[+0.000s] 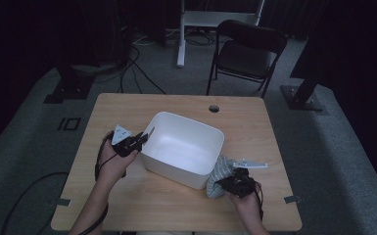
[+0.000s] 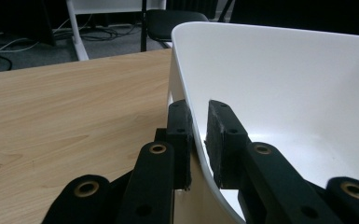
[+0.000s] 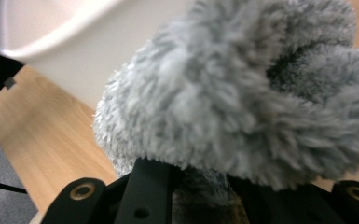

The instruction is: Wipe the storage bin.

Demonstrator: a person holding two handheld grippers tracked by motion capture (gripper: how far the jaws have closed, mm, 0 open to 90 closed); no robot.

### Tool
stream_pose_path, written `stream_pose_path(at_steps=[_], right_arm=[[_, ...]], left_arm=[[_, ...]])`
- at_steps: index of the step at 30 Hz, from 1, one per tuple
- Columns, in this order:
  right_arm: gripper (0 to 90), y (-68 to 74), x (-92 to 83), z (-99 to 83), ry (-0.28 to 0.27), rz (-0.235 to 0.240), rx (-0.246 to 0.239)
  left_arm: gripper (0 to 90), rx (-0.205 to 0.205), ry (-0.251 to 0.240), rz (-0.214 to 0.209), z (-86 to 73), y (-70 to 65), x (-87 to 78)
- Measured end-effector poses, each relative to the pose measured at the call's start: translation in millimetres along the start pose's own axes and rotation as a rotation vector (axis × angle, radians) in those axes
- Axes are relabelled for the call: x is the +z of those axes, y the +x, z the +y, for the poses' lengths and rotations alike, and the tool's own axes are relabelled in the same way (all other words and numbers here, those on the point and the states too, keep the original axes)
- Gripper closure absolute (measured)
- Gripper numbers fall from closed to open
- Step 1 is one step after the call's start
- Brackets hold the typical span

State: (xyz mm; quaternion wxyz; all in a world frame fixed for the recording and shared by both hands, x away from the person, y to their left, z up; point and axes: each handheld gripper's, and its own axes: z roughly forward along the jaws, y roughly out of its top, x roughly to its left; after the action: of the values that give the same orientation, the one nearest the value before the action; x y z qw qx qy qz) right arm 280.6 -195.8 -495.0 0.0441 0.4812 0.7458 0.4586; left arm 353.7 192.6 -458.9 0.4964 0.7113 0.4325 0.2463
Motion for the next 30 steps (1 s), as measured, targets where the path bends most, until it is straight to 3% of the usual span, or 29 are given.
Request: stream_pose_path(at_steps=[4, 9, 12, 14, 17, 18, 19, 22, 30], right_arm=[[77.2, -13.4, 15.6, -4.1, 0.048, -0.013, 0.025], [77.2, -31.2, 29.7, -10.7, 0.079, 0.019, 0.07], [77.2, -28.5, 27.3, -7.7, 0.087, 0.002, 0.045], [77.1, -28.2, 22.5, -4.4, 0.066, 0.014, 0.048], [77.0, -27.9, 7.0, 8.4, -0.02, 0.024, 0.04], [77.0, -27.9, 7.0, 8.4, -0.02, 0.024, 0.04], [76.9, -26.1, 1.4, 15.7, -0.052, 0.013, 0.012], [77.0, -24.1, 3.9, 20.5, -0.05, -0.016, -0.019], [77.3, -22.7, 8.3, 21.7, -0.05, -0.057, -0.044]], left_arm=[[79.3, -0.008, -0.002, -0.003, -0.2, 0.5, 0.3], [78.5, -0.017, -0.005, -0.007, -0.5, 1.5, 0.2], [78.2, -0.021, -0.007, -0.01, -0.9, 2.1, 0.0], [78.2, -0.011, -0.006, -0.004, -0.5, 1.5, 0.1], [78.0, -0.012, -0.005, -0.005, -0.4, 1.3, 0.5], [77.9, -0.012, -0.005, -0.005, -0.4, 1.3, 0.5], [77.8, -0.014, -0.006, -0.012, -0.5, 1.1, 0.8], [77.4, -0.011, -0.007, -0.011, -0.5, 0.5, 1.0], [77.4, -0.008, -0.014, -0.006, -1.2, -0.6, 2.3]])
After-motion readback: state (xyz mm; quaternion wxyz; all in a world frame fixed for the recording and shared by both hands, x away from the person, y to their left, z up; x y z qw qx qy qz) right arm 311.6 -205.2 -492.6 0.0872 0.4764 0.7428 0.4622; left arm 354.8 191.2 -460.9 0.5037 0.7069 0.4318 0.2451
